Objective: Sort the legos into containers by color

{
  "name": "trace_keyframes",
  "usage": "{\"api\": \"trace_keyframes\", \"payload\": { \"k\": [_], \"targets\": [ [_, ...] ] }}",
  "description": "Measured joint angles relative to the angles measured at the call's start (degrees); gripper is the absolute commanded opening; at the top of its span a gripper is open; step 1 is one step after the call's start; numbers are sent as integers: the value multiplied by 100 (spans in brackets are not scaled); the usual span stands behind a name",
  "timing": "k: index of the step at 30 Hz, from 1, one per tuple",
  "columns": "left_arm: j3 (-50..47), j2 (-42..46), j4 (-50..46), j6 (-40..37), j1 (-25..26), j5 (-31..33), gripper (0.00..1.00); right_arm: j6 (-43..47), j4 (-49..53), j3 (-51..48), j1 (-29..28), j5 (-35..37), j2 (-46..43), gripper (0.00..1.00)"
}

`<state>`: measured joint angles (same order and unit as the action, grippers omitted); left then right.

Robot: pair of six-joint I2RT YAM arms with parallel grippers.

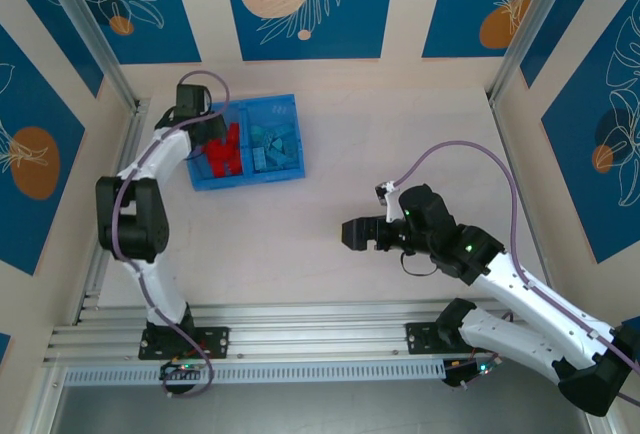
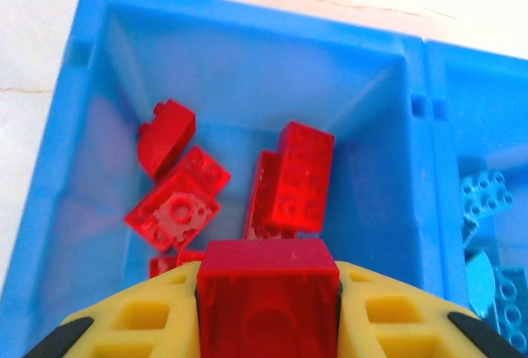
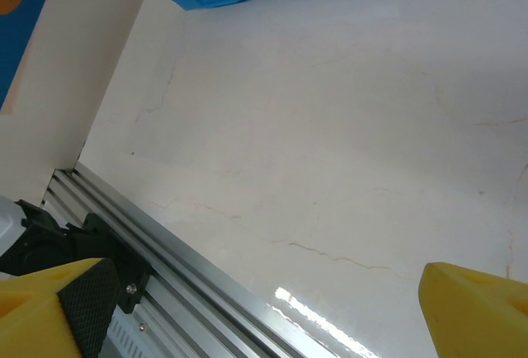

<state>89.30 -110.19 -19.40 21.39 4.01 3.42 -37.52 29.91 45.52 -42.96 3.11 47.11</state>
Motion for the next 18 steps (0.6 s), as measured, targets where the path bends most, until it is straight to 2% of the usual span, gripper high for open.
{"api": "trace_keyframes", "payload": {
  "k": [2,4,10,13,16,18],
  "targets": [
    [361,-258,-107,52,-22,31,54,-2,-22,9,-7,-42,2,95],
    [616,-382,-216,57,-46,63,62,-4,-31,11,-17,-57,2,95],
    [649,-223,-168,109,-68,39,65,-17,-35,15,-20,-55,35,95],
    [-221,529,105,249,-57,-79,65,-15,-48,24,-20,17,109,95],
    [-1386,1845,396,337,76,-116,65,-15,-57,24,-17,363,114,95],
    [-2026,2848,535,267,339,28,65,2,-52,24,15,704,109,95]
  ]
}}
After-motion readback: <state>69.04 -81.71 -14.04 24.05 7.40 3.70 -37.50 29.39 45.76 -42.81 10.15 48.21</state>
